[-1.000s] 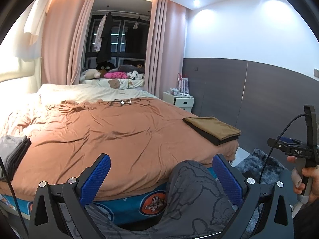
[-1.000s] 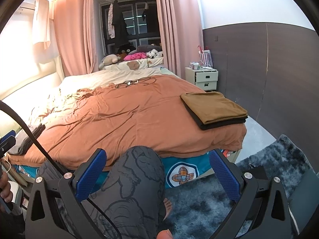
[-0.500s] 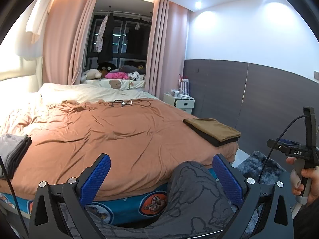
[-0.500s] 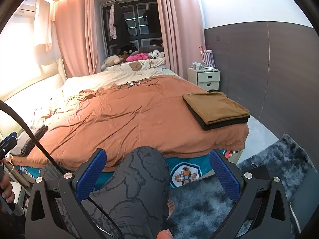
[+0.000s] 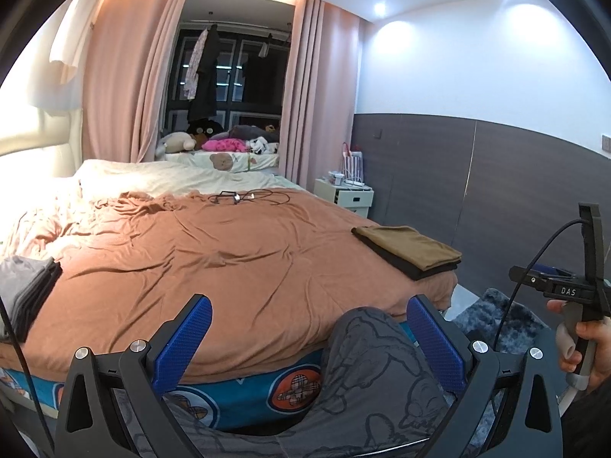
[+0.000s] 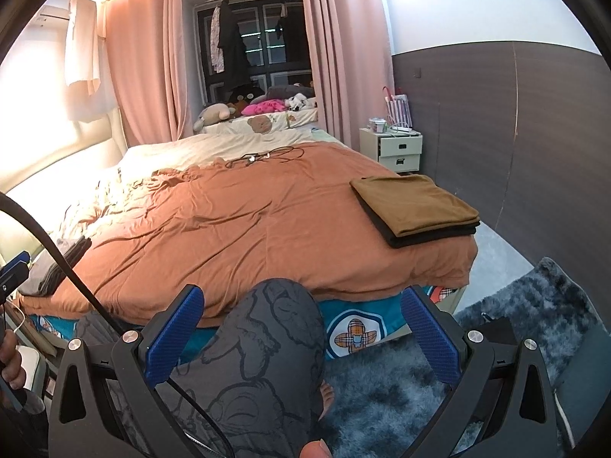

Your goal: Fold small clothes

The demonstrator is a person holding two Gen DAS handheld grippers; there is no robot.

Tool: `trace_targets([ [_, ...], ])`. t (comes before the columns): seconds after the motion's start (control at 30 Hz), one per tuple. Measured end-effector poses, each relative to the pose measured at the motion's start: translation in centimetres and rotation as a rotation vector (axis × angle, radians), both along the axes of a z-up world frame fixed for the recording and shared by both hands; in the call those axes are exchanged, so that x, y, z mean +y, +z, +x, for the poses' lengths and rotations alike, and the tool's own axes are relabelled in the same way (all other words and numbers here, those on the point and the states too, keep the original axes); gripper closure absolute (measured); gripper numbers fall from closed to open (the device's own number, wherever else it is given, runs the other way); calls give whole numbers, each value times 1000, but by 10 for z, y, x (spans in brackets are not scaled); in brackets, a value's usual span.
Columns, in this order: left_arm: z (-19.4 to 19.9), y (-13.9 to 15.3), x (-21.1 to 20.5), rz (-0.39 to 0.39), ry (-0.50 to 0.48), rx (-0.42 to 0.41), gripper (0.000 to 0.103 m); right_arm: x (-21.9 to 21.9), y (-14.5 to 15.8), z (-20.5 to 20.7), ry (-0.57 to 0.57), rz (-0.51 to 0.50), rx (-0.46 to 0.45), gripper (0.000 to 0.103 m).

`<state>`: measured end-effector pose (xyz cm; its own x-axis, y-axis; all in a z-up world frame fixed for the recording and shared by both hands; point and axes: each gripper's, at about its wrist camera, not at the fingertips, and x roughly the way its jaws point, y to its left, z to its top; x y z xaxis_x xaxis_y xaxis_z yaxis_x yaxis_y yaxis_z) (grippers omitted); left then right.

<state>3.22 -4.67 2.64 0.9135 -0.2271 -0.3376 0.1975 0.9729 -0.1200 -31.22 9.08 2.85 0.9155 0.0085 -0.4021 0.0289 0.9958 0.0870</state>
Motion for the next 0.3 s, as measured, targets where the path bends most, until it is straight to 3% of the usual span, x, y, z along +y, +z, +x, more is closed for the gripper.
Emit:
trace_targets([
  [0.3,-5,-1,2,1,0,4,0,0,-1,3,1,0,6,0],
])
